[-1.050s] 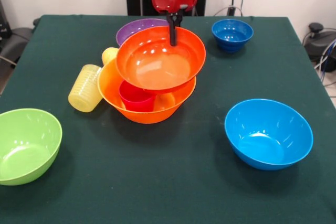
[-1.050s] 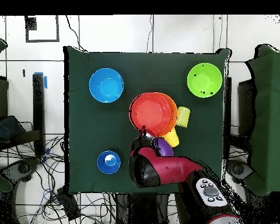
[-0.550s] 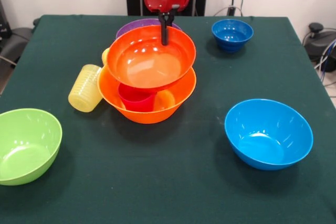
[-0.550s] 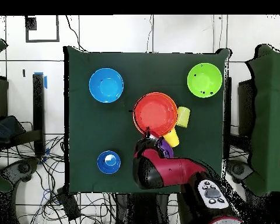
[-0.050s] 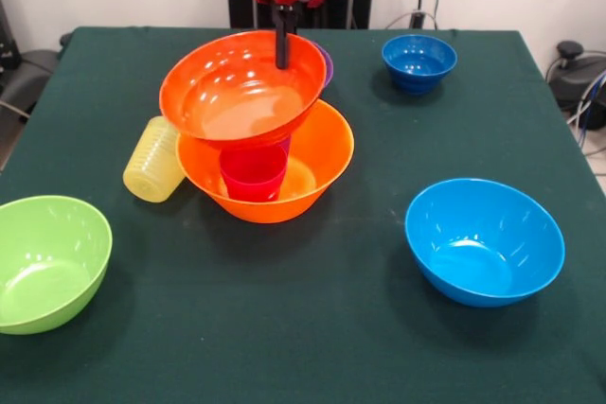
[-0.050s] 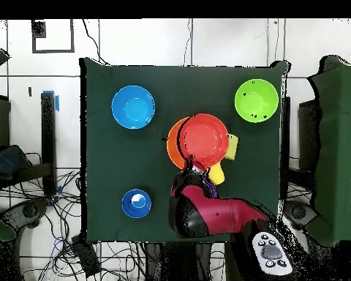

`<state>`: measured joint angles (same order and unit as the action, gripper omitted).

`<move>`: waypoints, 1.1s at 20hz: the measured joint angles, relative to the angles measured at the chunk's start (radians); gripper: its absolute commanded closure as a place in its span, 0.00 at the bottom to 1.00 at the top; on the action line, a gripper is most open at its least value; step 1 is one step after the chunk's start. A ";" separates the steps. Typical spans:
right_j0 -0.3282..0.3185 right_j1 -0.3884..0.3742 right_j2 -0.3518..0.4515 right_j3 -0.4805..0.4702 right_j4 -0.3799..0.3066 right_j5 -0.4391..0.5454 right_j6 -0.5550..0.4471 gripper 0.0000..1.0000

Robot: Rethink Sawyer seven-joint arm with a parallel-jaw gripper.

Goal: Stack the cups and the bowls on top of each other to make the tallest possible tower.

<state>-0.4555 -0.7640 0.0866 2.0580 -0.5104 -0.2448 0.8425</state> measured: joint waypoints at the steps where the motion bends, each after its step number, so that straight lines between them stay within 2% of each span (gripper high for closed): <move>1: 0.000 -0.003 -0.002 -0.001 0.000 0.000 0.000 1.00; 15: 0.022 0.075 -0.035 -0.006 0.000 -0.007 0.000 1.00; 22: 0.024 0.108 -0.050 -0.007 0.001 -0.056 0.000 1.00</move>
<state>-0.4318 -0.6556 0.0369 2.0513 -0.5099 -0.3011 0.8425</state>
